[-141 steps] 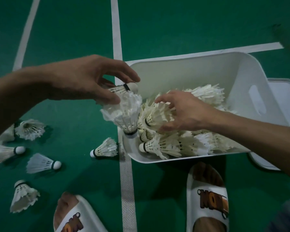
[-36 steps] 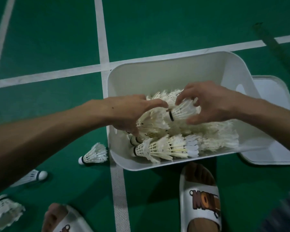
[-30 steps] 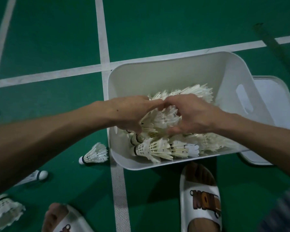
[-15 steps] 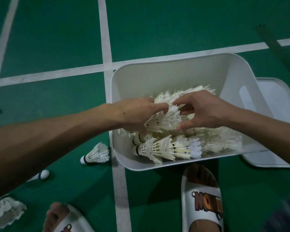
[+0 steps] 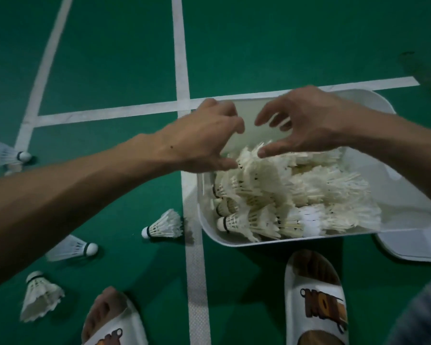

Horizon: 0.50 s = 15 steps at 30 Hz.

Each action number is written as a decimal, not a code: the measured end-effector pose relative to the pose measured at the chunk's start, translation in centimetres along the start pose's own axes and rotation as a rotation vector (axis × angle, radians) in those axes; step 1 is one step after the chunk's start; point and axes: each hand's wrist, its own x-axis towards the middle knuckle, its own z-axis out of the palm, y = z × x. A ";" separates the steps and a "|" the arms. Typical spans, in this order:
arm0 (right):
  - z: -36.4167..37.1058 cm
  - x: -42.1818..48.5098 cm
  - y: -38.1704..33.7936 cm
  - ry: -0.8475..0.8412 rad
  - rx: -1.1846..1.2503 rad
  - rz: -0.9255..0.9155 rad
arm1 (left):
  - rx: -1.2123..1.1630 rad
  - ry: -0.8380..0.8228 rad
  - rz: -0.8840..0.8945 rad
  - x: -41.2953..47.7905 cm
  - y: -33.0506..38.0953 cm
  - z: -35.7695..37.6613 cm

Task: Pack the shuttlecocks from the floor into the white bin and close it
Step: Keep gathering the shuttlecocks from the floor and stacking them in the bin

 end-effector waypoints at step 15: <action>8.0 9.5 -17.6 -0.097 -0.167 -0.344 | -0.210 -0.235 -0.595 -16.5 -15.6 6.2</action>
